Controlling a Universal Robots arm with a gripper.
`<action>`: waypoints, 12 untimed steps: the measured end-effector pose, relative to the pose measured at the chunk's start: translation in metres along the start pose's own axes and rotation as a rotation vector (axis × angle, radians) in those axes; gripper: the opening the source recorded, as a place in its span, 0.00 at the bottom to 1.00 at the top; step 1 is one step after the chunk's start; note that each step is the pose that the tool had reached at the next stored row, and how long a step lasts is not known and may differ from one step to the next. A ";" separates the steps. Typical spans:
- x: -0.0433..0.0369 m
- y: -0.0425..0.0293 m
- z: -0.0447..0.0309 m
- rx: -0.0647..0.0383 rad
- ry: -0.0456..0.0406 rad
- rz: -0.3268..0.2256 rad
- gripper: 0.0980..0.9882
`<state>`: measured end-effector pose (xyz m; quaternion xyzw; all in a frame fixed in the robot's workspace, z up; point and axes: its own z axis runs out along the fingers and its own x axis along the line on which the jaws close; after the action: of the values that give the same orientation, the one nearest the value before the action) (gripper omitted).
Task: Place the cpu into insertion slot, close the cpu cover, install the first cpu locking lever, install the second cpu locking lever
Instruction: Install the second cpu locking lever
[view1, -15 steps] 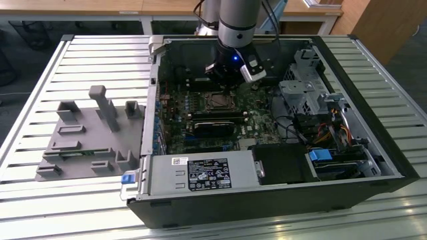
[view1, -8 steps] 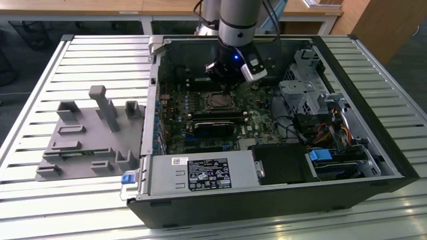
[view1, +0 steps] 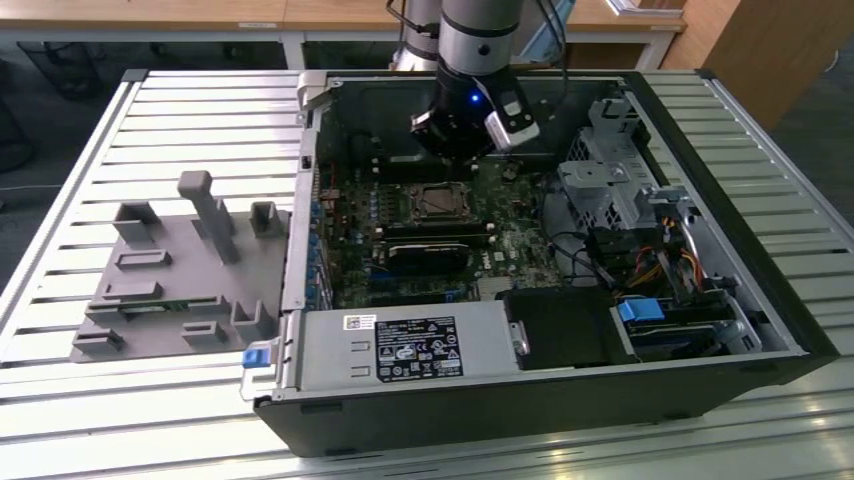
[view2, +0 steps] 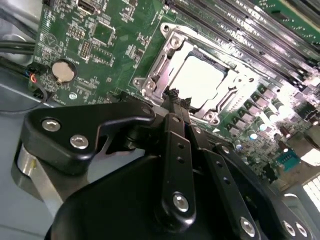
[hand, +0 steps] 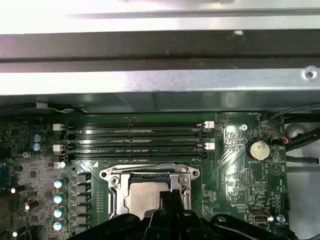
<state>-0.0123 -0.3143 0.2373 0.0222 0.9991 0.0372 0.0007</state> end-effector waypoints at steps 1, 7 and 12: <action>0.0000 -0.0003 -0.0001 0.000 0.0001 0.000 0.01; 0.0002 -0.0130 -0.0011 0.000 0.0002 0.000 0.01; 0.0002 -0.0262 -0.0019 -0.004 0.0001 0.000 0.01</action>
<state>-0.0137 -0.3405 0.2373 0.0222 0.9990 0.0393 0.0007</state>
